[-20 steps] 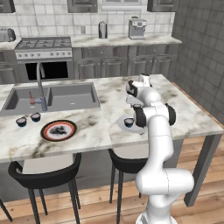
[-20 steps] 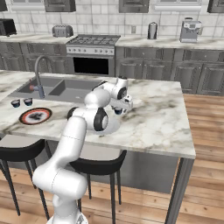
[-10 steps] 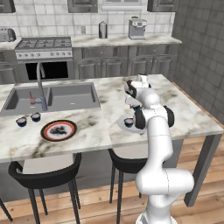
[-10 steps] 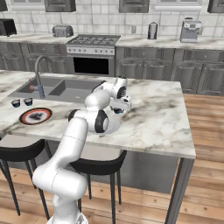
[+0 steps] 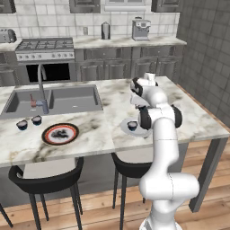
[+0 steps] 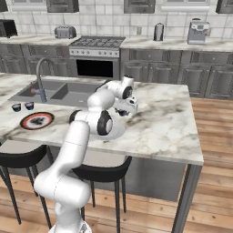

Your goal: Place two yogurt containers on each plate.

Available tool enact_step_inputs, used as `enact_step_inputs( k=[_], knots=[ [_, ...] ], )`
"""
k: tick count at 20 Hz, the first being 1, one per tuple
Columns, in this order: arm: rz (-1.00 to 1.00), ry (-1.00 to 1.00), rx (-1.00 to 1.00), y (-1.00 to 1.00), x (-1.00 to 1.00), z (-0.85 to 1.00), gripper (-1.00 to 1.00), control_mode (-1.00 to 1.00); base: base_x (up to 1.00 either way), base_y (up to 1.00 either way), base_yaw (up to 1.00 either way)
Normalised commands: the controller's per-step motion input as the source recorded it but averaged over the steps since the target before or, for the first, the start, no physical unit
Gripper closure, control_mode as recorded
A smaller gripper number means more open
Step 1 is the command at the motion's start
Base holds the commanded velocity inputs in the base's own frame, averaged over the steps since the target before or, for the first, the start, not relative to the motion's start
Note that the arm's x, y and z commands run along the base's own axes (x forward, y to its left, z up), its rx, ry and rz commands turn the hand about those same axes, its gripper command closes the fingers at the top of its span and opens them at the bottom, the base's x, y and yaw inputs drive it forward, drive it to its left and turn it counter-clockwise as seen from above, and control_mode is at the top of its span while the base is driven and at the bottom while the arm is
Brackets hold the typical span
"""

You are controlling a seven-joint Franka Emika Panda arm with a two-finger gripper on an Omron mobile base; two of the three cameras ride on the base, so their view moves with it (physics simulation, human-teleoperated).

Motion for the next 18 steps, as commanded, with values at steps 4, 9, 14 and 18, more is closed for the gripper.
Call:
enact_step_inputs(
  k=[4, 9, 14, 18],
  knots=[
    [-0.05, -0.26, 0.00, 0.00, -0.53, 0.38, 1.00, -1.00, 0.00, 0.00, 0.00],
    [-0.08, -0.04, 0.04, 0.06, -0.56, 0.16, 1.00, -1.00, 0.00, 0.00, 0.00],
    [-0.04, 0.00, 0.01, 0.14, -0.60, 0.00, 1.00, -1.00, 0.00, 0.00, 0.00],
    [0.00, 0.00, 0.00, 0.13, -0.46, 0.00, 1.00, -1.00, 0.00, 0.00, 0.00]
  ],
)
